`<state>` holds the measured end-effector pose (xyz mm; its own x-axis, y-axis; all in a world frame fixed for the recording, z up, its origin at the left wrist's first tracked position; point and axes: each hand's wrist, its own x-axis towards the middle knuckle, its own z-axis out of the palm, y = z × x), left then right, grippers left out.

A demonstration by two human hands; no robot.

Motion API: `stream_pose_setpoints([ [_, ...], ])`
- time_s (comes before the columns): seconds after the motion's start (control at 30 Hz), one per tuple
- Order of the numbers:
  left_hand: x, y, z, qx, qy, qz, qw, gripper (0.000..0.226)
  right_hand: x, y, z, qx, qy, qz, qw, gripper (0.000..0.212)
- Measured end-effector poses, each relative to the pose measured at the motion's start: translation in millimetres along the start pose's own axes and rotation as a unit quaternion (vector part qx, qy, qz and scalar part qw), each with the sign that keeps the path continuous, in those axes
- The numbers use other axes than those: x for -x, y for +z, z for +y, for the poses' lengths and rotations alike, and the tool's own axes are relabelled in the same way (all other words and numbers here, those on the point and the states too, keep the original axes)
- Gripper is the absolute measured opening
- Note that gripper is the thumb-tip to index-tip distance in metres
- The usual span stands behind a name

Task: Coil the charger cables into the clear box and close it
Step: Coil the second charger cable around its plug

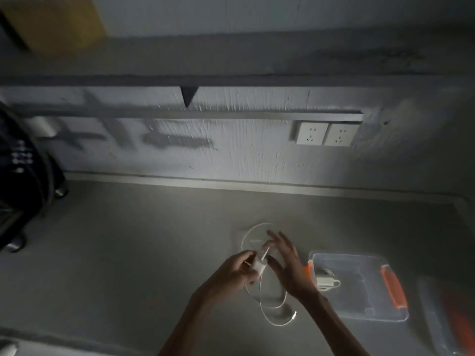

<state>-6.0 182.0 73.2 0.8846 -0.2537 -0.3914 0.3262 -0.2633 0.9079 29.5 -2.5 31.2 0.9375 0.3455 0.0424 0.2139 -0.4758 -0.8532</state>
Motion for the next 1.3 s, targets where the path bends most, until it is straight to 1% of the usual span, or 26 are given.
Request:
stream_pose_setpoints([
  [0.07, 16, 5, 29, 0.081, 0.043, 0.007, 0.996, 0.034, -1, -27, -25, -0.131, 0.001, 0.012, 0.991, 0.013],
  [0.1, 23, 10, 41, 0.119, 0.062, 0.017, 0.991, 0.035, 0, -40, -38, -0.179, -0.006, 0.018, 0.984, 0.01],
  [0.17, 35, 23, 62, 0.198, 0.087, 0.029, 0.976, 0.038, 7, -66, -59, -0.209, -0.033, 0.022, 0.977, 0.015],
  [0.23, 46, 43, 80, 0.261, 0.09, 0.032, 0.961, 0.037, 17, -90, -73, -0.176, -0.072, 0.026, 0.981, 0.021],
  [0.27, 51, 52, 87, 0.265, 0.085, 0.042, 0.96, 0.036, 20, -98, -78, -0.131, -0.096, 0.037, 0.986, 0.023],
  [0.3, 56, 58, 91, 0.243, 0.081, 0.065, 0.964, 0.035, 24, -106, -85, -0.091, -0.115, 0.053, 0.988, 0.025],
  [0.37, 67, 75, 98, 0.175, 0.087, 0.127, 0.972, 0.036, 34, -125, -95, -0.059, -0.148, 0.086, 0.983, 0.026],
  [0.4, 74, 83, 102, 0.158, 0.091, 0.149, 0.972, 0.037, 39, -134, -98, -0.052, -0.16, 0.1, 0.981, 0.025],
  [0.47, 88, 96, 110, 0.154, 0.118, 0.155, 0.969, 0.035, 45, -152, -102, -0.043, -0.173, 0.132, 0.975, 0.022],
  [0.53, 103, 106, 122, 0.144, 0.151, 0.139, 0.968, 0.033, 46, -167, -106, -0.077, -0.153, 0.157, 0.972, 0.021],
  [0.57, 108, 110, 130, 0.132, 0.165, 0.144, 0.967, 0.035, 47, -171, -110, -0.12, -0.127, 0.151, 0.973, 0.019],
  [0.63, 111, 117, 145, 0.12, 0.193, 0.187, 0.956, 0.035, 49, -170, -115, -0.22, -0.089, 0.09, 0.967, 0.005],
  [0.7, 104, 119, 159, 0.16, 0.212, 0.206, 0.942, 0.032, 62, -155, -111, -0.23, -0.072, 0.034, 0.97, 0.024],
  [0.77, 92, 117, 168, 0.226, 0.208, 0.209, 0.928, 0.03, 86, -135, -98, -0.189, -0.035, -0.022, 0.981, 0.029],
  [0.83, 80, 112, 171, 0.276, 0.176, 0.214, 0.92, 0.031, 109, -124, -90, -0.169, 0.01, -0.073, 0.983, 0.027],
  [0.9, 70, 106, 169, 0.286, 0.138, 0.21, 0.925, 0.031, 122, -124, -88, -0.087, 0.002, -0.079, 0.993, 0.038],
  [0.93, 66, 103, 166, 0.286, 0.121, 0.207, 0.928, 0.031, 125, -127, -92, -0.023, -0.009, -0.075, 0.997, 0.042],
  [0.97, 63, 100, 163, 0.285, 0.107, 0.206, 0.93, 0.031, 128, -131, -97, 0.042, -0.029, -0.067, 0.996, 0.042],
  [1.0, 60, 98, 161, 0.279, 0.094, 0.207, 0.933, 0.032, 129, -135, -104, 0.113, -0.056, -0.052, 0.991, 0.039],
  [1.07, 57, 95, 159, 0.27, 0.07, 0.206, 0.938, 0.037, 128, -139, -120, 0.23, -0.112, 0.001, 0.967, 0.035],
  [1.13, 52, 95, 157, 0.302, 0.044, 0.184, 0.934, 0.038, 128, -142, -140, 0.325, -0.154, 0.025, 0.933, 0.024],
  [1.17, 50, 97, 158, 0.305, 0.036, 0.176, 0.935, 0.033, 127, -145, -149, 0.379, -0.174, 0.045, 0.908, 0.016],
  [1.2, 49, 99, 159, 0.283, 0.04, 0.177, 0.942, 0.028, 126, -150, -158, 0.412, -0.181, 0.064, 0.891, 0.007],
  [1.23, 49, 102, 159, 0.238, 0.052, 0.186, 0.952, 0.025, 124, -155, -166, 0.426, -0.192, 0.08, 0.88, 0.003],
  [1.3, 56, 103, 160, 0.148, 0.105, 0.19, 0.965, 0.02, 118, -166, -180, 0.425, -0.205, 0.05, 0.88, 0.012],
])
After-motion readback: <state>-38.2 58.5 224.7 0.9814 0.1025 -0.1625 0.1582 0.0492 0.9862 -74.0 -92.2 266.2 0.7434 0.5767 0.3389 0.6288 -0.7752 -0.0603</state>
